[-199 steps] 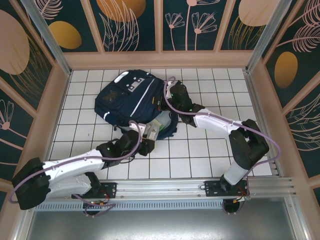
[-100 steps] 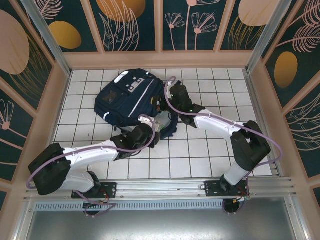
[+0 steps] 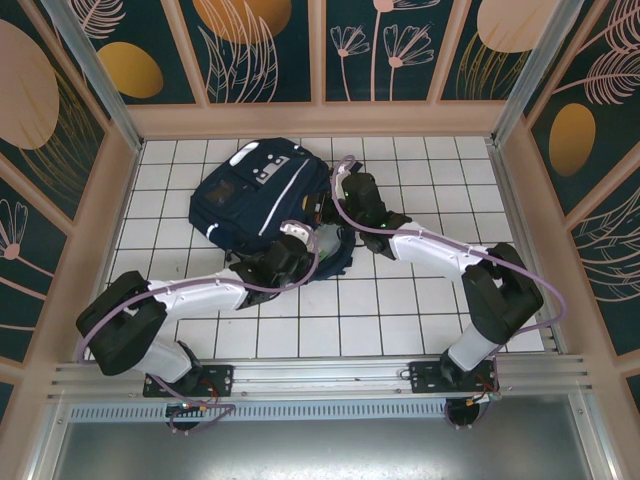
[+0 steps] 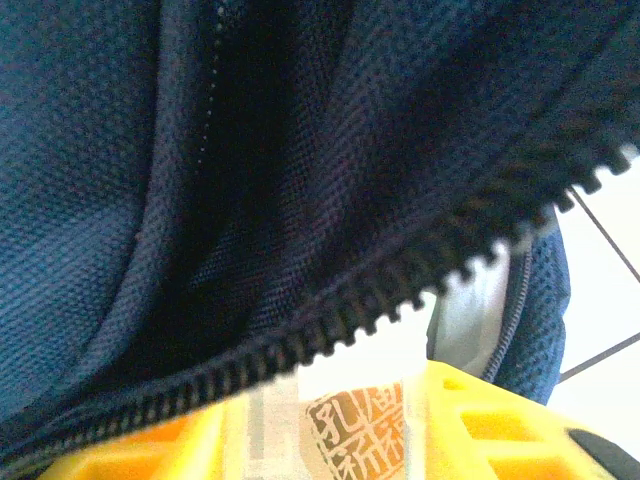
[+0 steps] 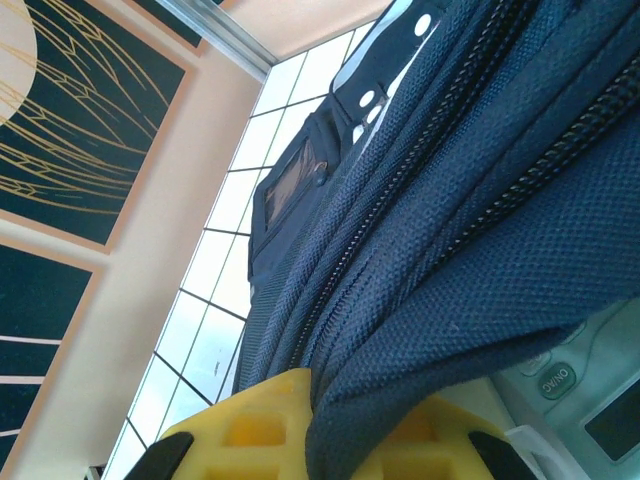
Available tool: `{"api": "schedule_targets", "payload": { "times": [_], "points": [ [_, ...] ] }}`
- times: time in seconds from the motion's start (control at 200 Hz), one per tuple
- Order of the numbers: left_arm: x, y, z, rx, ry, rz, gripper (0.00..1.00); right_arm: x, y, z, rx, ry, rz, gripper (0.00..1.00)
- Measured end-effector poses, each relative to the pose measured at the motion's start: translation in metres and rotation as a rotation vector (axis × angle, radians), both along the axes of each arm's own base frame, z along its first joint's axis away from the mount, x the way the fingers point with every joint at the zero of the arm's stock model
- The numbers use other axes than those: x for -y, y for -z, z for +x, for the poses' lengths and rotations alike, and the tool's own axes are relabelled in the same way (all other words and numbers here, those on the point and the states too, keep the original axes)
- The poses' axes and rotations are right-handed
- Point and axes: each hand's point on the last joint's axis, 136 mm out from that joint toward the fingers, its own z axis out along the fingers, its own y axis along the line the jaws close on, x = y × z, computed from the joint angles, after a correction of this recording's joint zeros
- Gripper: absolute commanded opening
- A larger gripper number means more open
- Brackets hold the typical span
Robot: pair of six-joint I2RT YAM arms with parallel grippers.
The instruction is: Pack the student bag
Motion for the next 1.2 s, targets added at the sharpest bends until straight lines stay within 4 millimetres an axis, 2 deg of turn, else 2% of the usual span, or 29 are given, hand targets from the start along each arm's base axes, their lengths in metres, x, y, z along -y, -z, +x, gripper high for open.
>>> {"api": "schedule_targets", "payload": {
  "times": [0.05, 0.35, 0.44, 0.586, 0.721, 0.841, 0.946, 1.071, 1.121, 1.176, 1.201],
  "points": [
    [0.001, 0.0, 0.001, 0.009, 0.003, 0.002, 0.53, 0.0, -0.001, 0.0, 0.003, 0.0, 0.003, 0.0],
    [-0.001, -0.006, 0.01, 0.05, -0.023, 0.01, 0.51, -0.002, -0.008, 0.002, 0.022, 0.002, 0.027, 0.0],
    [-0.001, -0.005, 0.013, 0.058, -0.029, 0.014, 0.64, -0.002, -0.009, 0.003, 0.027, 0.002, 0.031, 0.0],
    [0.007, -0.002, 0.018, 0.051, -0.023, 0.015, 0.74, -0.002, -0.01, 0.003, 0.028, 0.003, 0.032, 0.02],
    [0.009, -0.003, 0.014, 0.034, -0.012, -0.005, 0.76, -0.001, -0.007, 0.003, 0.026, 0.005, 0.03, 0.04],
    [0.006, -0.011, 0.003, 0.013, 0.001, -0.054, 0.76, 0.003, -0.001, 0.004, 0.014, 0.01, 0.028, 0.06],
    [-0.001, -0.024, -0.01, 0.0, 0.007, -0.113, 0.75, 0.008, 0.006, 0.004, -0.003, 0.017, 0.024, 0.08],
    [-0.023, -0.047, -0.018, 0.026, -0.04, -0.188, 0.76, 0.013, 0.022, 0.0, -0.031, 0.018, 0.004, 0.1],
    [-0.034, -0.059, -0.02, 0.047, -0.072, -0.223, 0.8, 0.016, 0.029, -0.003, -0.042, 0.02, -0.007, 0.11],
    [-0.047, -0.071, -0.024, 0.071, -0.114, -0.26, 0.92, 0.021, 0.037, -0.006, -0.055, 0.026, -0.02, 0.14],
    [-0.053, -0.074, -0.025, 0.079, -0.132, -0.27, 0.93, 0.023, 0.041, -0.007, -0.06, 0.029, -0.025, 0.14]
  ]
}}
